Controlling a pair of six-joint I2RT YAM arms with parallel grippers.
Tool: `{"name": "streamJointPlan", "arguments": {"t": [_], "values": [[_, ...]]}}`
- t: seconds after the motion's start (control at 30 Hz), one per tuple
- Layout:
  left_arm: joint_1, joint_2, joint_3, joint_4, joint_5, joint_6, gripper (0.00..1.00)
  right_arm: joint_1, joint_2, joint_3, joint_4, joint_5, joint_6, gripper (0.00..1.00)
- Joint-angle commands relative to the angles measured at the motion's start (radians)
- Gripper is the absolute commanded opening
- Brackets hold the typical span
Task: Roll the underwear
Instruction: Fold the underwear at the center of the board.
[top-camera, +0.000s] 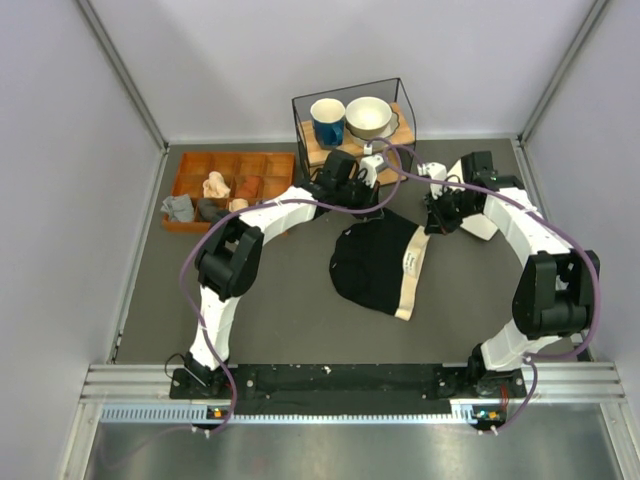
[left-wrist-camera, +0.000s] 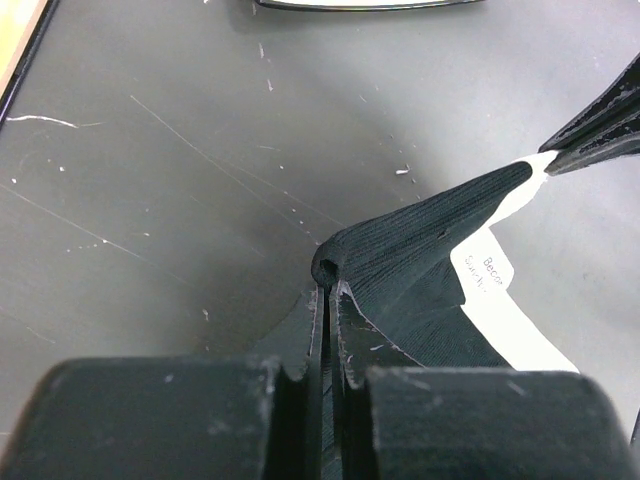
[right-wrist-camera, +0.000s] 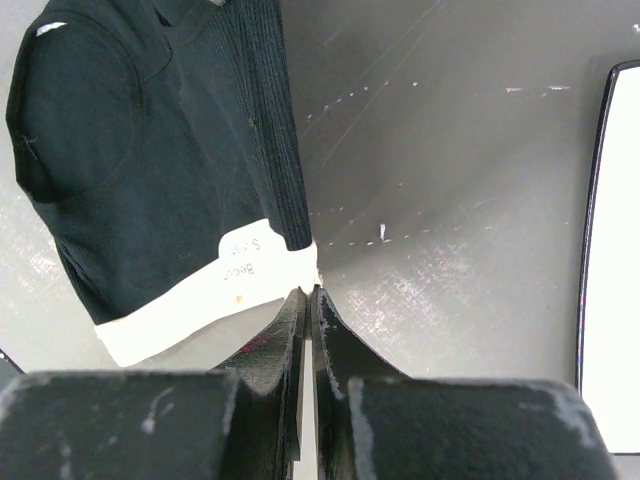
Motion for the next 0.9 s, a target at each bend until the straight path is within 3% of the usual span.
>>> {"name": "streamJointPlan", "arguments": {"t": [0.0,0.27,0.57,0.73,0.87], "values": [[0.01,-0.021,0.014,0.027,0.0,-0.012,0.0,0.005,-0.012,-0.003,0.007,0.022,0.007,0.0],[0.01,-0.059,-0.031,0.069,-0.003,0.019,0.0,0.005,-0.057,-0.028,0.012,-0.078,-0.021,0.0],[0.01,-0.12,-0.125,0.129,0.028,0.014,0.03,0.01,-0.029,-0.046,0.025,-0.072,-0.024,0.0],[0.008,-0.274,-0.321,0.344,0.028,0.002,0.0,0.039,-0.139,-0.126,0.076,-0.141,-0.067,0.0],[0.008,-0.303,-0.341,0.313,0.026,0.038,0.02,0.048,-0.172,-0.143,0.081,-0.169,-0.078,0.0]]}}
